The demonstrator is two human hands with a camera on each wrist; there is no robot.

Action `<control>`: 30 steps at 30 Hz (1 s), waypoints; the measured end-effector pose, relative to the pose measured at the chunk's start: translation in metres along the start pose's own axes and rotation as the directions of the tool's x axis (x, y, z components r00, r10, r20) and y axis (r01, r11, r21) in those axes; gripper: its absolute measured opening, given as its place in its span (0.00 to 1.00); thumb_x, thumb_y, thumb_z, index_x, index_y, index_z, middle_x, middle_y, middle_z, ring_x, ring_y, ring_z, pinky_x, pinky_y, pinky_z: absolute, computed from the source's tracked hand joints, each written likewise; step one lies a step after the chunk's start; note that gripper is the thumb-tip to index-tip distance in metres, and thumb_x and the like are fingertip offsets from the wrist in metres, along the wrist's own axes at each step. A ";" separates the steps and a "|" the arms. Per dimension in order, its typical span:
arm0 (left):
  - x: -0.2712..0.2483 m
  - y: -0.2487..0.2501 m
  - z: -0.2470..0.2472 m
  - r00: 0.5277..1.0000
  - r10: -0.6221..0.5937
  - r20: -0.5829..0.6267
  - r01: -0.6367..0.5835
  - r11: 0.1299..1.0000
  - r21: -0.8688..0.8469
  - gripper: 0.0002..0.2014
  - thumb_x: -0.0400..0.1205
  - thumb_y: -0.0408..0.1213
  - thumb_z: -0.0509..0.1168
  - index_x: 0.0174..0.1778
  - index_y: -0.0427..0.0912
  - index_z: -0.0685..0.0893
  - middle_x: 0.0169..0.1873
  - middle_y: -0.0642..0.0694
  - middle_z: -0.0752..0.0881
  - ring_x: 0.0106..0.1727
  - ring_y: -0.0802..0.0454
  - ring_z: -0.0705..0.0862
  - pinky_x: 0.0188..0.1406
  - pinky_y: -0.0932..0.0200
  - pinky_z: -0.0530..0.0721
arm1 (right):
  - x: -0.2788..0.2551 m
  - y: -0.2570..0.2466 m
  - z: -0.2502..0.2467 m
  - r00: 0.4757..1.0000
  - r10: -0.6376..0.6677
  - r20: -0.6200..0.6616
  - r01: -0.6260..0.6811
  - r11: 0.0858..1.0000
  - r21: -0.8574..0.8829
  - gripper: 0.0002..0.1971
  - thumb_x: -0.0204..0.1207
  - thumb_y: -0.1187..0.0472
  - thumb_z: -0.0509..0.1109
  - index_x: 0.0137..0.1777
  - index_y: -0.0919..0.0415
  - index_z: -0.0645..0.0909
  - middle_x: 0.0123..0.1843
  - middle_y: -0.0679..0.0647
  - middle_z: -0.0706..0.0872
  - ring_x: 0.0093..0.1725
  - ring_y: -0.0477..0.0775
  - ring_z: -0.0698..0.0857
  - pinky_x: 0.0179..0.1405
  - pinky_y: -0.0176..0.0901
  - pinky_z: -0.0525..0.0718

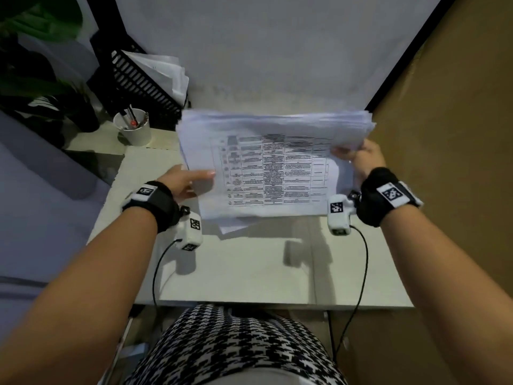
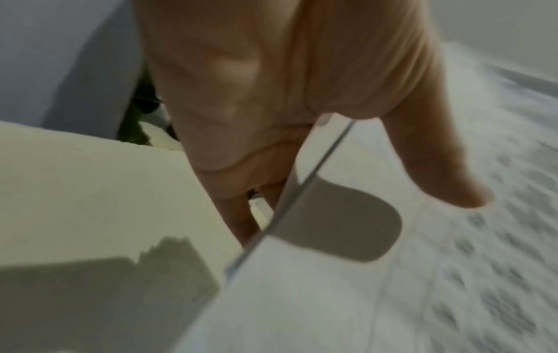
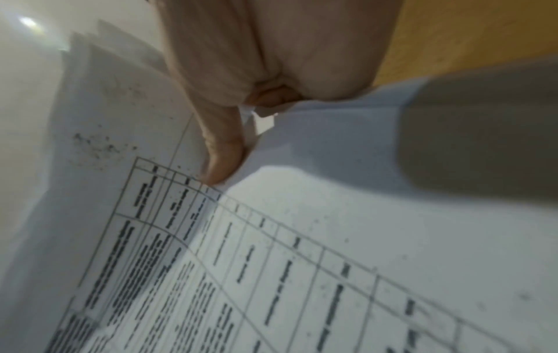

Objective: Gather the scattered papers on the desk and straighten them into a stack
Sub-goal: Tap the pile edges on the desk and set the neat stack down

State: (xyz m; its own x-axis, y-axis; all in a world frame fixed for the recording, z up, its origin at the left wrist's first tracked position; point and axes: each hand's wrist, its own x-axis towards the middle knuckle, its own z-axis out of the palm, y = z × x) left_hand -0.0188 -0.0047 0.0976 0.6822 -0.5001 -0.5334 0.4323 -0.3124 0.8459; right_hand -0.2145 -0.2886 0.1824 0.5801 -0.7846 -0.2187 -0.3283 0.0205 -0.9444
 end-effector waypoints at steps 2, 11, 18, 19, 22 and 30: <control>0.001 -0.001 0.010 0.999 0.050 -0.001 -0.050 0.998 0.031 0.30 0.64 0.38 0.82 0.62 0.36 0.85 0.52 0.41 0.90 0.56 0.42 0.88 0.59 0.48 0.86 | -0.004 0.015 -0.002 0.997 0.061 -0.038 -0.058 0.995 0.079 0.15 0.68 0.80 0.70 0.52 0.67 0.85 0.46 0.56 0.87 0.51 0.58 0.84 0.57 0.51 0.83; 0.004 -0.011 0.049 0.961 0.251 -0.118 -0.224 0.954 0.201 0.17 0.82 0.30 0.61 0.68 0.36 0.80 0.59 0.38 0.86 0.60 0.40 0.85 0.67 0.42 0.80 | -0.024 0.069 0.021 0.957 0.264 -0.121 -0.226 0.938 0.261 0.17 0.73 0.79 0.67 0.60 0.67 0.78 0.67 0.71 0.81 0.67 0.70 0.79 0.69 0.65 0.76; 0.000 -0.047 0.052 0.958 0.243 -0.153 -0.206 0.953 0.224 0.21 0.82 0.25 0.60 0.73 0.32 0.76 0.59 0.38 0.84 0.56 0.46 0.80 0.63 0.53 0.76 | -0.031 0.107 0.029 0.923 0.358 -0.142 -0.319 0.917 0.240 0.19 0.73 0.74 0.71 0.65 0.75 0.79 0.35 0.56 0.80 0.21 0.45 0.79 0.25 0.31 0.78; -0.001 -0.050 0.049 0.952 0.260 -0.160 -0.220 0.948 0.231 0.19 0.82 0.25 0.62 0.70 0.31 0.78 0.57 0.38 0.84 0.55 0.45 0.81 0.62 0.53 0.77 | -0.030 0.108 0.028 0.924 0.353 -0.150 -0.312 0.919 0.239 0.20 0.72 0.74 0.71 0.64 0.76 0.79 0.37 0.57 0.81 0.25 0.48 0.79 0.33 0.37 0.79; -0.003 -0.054 0.034 0.925 0.310 -0.219 -0.279 0.946 0.165 0.07 0.79 0.26 0.67 0.51 0.38 0.80 0.42 0.42 0.84 0.41 0.50 0.81 0.50 0.54 0.78 | -0.030 0.110 0.026 0.929 0.341 -0.145 -0.307 0.927 0.217 0.18 0.72 0.75 0.72 0.63 0.76 0.79 0.37 0.57 0.82 0.31 0.52 0.77 0.36 0.43 0.77; -0.003 -0.049 0.023 0.883 0.322 -0.342 -0.329 0.944 0.038 0.11 0.79 0.32 0.67 0.33 0.50 0.78 0.35 0.46 0.82 0.37 0.51 0.78 0.47 0.53 0.80 | -0.028 0.110 0.027 0.973 0.208 -0.096 -0.194 0.972 0.135 0.15 0.72 0.79 0.69 0.59 0.76 0.81 0.47 0.59 0.85 0.52 0.56 0.81 0.57 0.46 0.77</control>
State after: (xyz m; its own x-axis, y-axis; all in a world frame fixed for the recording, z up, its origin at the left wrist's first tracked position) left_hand -0.0559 -0.0059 0.0577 0.9431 -0.2659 -0.1998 0.1610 -0.1609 0.9738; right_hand -0.2471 -0.2475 0.0785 0.4251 -0.8189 -0.3857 -0.3310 0.2559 -0.9083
